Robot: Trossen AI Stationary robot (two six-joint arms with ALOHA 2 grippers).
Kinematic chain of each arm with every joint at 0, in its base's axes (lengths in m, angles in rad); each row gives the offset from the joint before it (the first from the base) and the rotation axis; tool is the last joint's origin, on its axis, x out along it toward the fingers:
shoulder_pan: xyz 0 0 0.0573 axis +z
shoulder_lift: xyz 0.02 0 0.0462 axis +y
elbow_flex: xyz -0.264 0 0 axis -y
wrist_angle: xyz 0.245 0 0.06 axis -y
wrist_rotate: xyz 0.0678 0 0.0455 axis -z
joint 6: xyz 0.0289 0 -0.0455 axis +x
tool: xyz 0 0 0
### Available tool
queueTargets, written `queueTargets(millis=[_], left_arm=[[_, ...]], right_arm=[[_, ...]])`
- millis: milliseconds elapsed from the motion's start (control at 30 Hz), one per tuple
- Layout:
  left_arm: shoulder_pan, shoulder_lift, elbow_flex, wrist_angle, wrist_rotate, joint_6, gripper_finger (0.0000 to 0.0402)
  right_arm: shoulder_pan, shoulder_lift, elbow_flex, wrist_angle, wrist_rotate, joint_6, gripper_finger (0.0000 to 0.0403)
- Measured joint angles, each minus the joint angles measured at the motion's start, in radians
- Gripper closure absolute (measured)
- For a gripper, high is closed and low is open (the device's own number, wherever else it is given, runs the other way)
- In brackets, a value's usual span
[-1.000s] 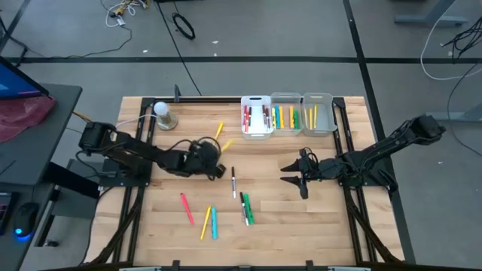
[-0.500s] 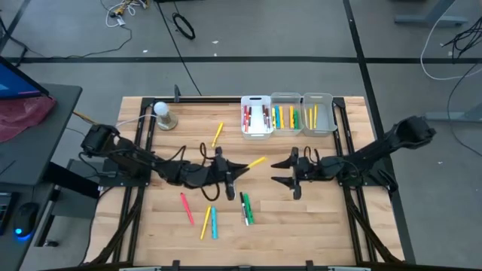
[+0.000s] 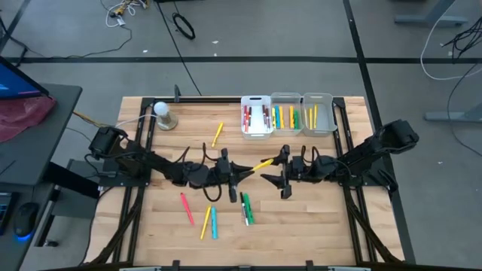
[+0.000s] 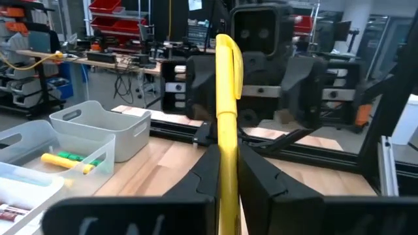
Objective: Pick & Place Markers
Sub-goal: Put the yellow pen into the gray bin
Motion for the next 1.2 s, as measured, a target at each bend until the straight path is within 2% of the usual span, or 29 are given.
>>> queueTargets(millis=[200, 567, 733, 833, 933, 1067, 1200], left_arm=[[0.0, 0.0, 0.0, 0.003, 0.0, 0.001, 0.0365], [0.001, 0.0, 0.0, -0.016, 0.018, -0.014, 0.0328], [0.001, 0.0, 0.0, -0.061, 0.017, -0.019, 0.0288], [0.001, 0.0, 0.0, -0.095, 0.008, -0.029, 0.0254], [0.002, 0.0, 0.0, -0.132, -0.004, -0.037, 0.0224], [0.015, 0.0, 0.0, -0.149, -0.006, -0.066, 0.0197], [0.036, 0.009, 0.0, -0.155, -0.006, -0.094, 0.0187]], right_arm=[[-0.001, 0.002, 0.033, -0.017, 0.0, -0.02, 0.0215], [-0.003, 0.002, 0.035, -0.015, 0.001, -0.017, 0.0364], [0.012, -0.054, 0.035, -0.11, 0.036, -0.026, 0.0368], [0.028, -0.171, 0.035, -0.302, 0.148, -0.03, 0.0368], [0.03, -0.341, 0.036, -0.573, 0.279, -0.016, 0.0368], [-0.029, -0.568, 0.106, -1.115, 0.432, 0.078, 0.0367], [-0.204, -0.686, 0.25, -1.675, 0.452, 0.259, 0.0367]])
